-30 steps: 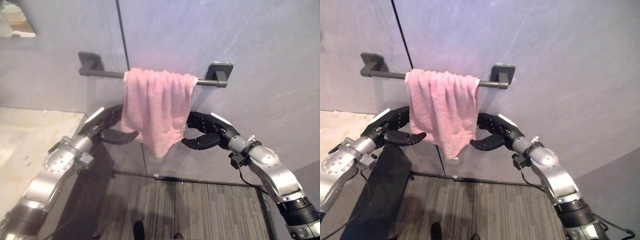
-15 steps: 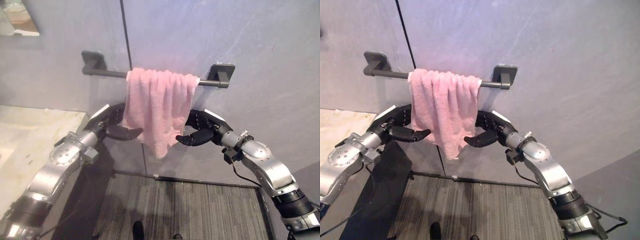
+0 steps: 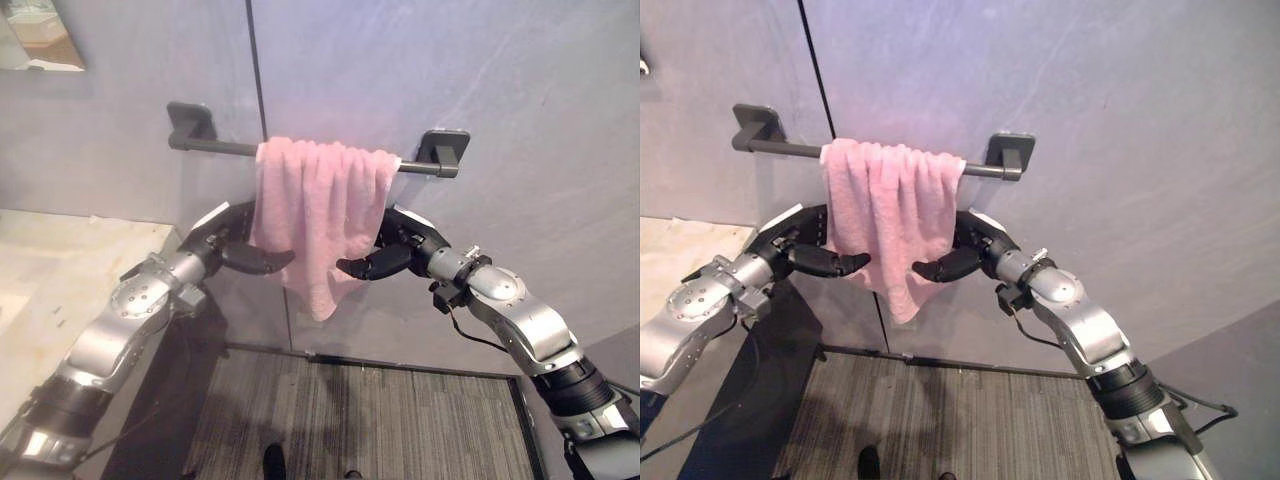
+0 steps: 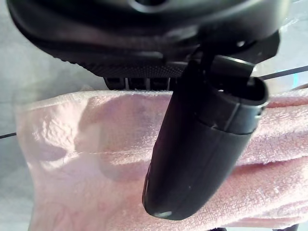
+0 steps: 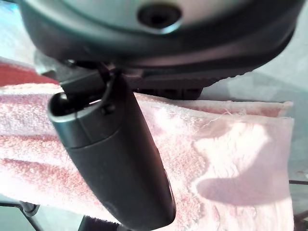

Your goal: Organize the bathroom.

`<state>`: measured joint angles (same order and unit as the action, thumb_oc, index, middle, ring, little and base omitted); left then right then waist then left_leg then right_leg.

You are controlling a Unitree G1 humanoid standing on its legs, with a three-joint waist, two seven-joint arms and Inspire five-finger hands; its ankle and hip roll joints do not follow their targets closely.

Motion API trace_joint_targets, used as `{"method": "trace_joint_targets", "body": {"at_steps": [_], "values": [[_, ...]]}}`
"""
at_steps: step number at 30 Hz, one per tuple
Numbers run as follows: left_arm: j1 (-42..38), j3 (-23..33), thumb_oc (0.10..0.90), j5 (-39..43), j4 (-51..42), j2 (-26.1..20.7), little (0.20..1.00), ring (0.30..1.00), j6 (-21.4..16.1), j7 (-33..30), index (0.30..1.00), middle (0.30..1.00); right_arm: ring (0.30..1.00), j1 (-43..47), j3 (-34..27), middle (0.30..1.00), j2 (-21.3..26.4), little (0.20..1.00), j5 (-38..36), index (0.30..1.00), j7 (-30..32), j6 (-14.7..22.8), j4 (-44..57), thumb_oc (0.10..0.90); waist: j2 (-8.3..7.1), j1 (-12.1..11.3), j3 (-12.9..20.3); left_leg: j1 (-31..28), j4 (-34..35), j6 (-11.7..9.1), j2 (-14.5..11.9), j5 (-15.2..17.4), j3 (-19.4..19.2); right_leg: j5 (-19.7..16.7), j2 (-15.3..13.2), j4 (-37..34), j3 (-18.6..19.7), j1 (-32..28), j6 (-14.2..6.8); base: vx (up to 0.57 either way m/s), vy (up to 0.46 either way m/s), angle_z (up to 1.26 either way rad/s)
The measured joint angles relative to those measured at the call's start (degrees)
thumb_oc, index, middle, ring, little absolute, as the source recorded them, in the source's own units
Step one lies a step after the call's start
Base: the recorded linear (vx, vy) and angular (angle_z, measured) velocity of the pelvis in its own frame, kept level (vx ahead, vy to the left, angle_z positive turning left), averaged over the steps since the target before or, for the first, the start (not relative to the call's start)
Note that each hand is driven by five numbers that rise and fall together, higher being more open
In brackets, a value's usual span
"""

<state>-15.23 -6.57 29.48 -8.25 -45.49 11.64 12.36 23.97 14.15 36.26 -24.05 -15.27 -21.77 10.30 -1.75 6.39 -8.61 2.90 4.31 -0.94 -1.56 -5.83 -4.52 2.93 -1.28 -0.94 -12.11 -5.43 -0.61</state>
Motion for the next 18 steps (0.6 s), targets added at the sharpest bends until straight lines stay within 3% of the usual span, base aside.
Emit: {"method": "trace_joint_targets", "body": {"at_steps": [2,3,4,5,6,7,18], "values": [[-0.06,0.0,0.8,0.0,0.0,-0.05,0.9,0.9,0.07,-0.03,0.9,0.9,0.9,0.0,0.0,0.9,-0.15,0.9,-0.01,0.9,0.05,-0.33,0.0,0.8,0.01,0.03,0.0,-0.04,0.01,0.03,0.01,0.02,-0.02,0.0,-0.02,0.02,0.02,-0.01,0.0,0.0,0.0,0.0],[-0.06,0.0,0.737,0.0,0.0,-0.04,0.806,0.806,0.07,-0.03,0.806,0.806,0.575,0.0,0.0,0.575,-0.15,0.575,0.0,0.575,0.05,-0.42,0.0,0.584,0.0,0.03,0.01,-0.03,0.01,0.03,0.01,0.02,-0.03,0.0,-0.02,0.02,0.02,-0.01,0.0,0.0,0.0,0.0],[-0.07,0.0,0.591,0.0,0.0,-0.04,0.587,0.587,0.17,-0.03,0.587,0.587,0.429,0.0,0.0,0.429,-0.2,0.429,0.03,0.429,0.1,-0.48,0.0,0.486,0.0,0.03,0.01,-0.03,0.02,0.03,0.01,0.02,-0.03,0.0,-0.02,0.02,0.03,-0.02,0.0,0.0,0.0,0.0],[-0.13,0.0,0.525,0.01,-0.01,-0.04,0.488,0.488,0.46,-0.03,0.488,0.488,0.3,0.0,0.0,0.3,-0.33,0.3,0.05,0.3,0.31,-0.57,0.0,0.4,0.0,0.04,0.01,-0.04,0.03,0.03,0.01,0.02,-0.04,0.0,-0.02,0.03,0.03,-0.03,0.0,0.0,0.0,0.0],[-0.13,0.0,0.525,0.01,-0.01,-0.04,0.488,0.488,0.46,-0.03,0.488,0.488,0.3,0.0,0.0,0.3,-0.33,0.3,0.05,0.3,0.31,-0.57,0.0,0.4,0.0,0.04,0.01,-0.04,0.03,0.03,0.01,0.02,-0.04,0.0,-0.02,0.03,0.03,-0.03,0.0,0.0,0.0,0.0],[-0.39,0.0,0.4,0.01,0.0,-0.04,0.3,0.3,1.17,-0.03,0.3,0.3,0.3,0.05,0.0,0.3,-0.63,0.3,0.06,0.3,0.69,-0.89,0.0,0.4,-0.02,0.07,0.04,-0.06,0.03,0.04,0.0,0.03,-0.05,0.0,-0.03,0.03,0.04,-0.03,0.0,0.0,0.0,0.0],[-0.81,0.0,0.4,0.0,0.01,-0.01,0.3,0.3,1.17,-0.48,0.3,0.3,0.3,0.11,0.03,0.3,-1.14,0.3,0.18,0.3,3.0,-1.55,0.0,0.4,-0.14,0.26,0.16,-0.34,0.0,-0.1,0.06,-0.07,-0.28,0.0,-0.08,0.21,1.29,-0.1,0.0,0.0,0.0,0.0]]}}
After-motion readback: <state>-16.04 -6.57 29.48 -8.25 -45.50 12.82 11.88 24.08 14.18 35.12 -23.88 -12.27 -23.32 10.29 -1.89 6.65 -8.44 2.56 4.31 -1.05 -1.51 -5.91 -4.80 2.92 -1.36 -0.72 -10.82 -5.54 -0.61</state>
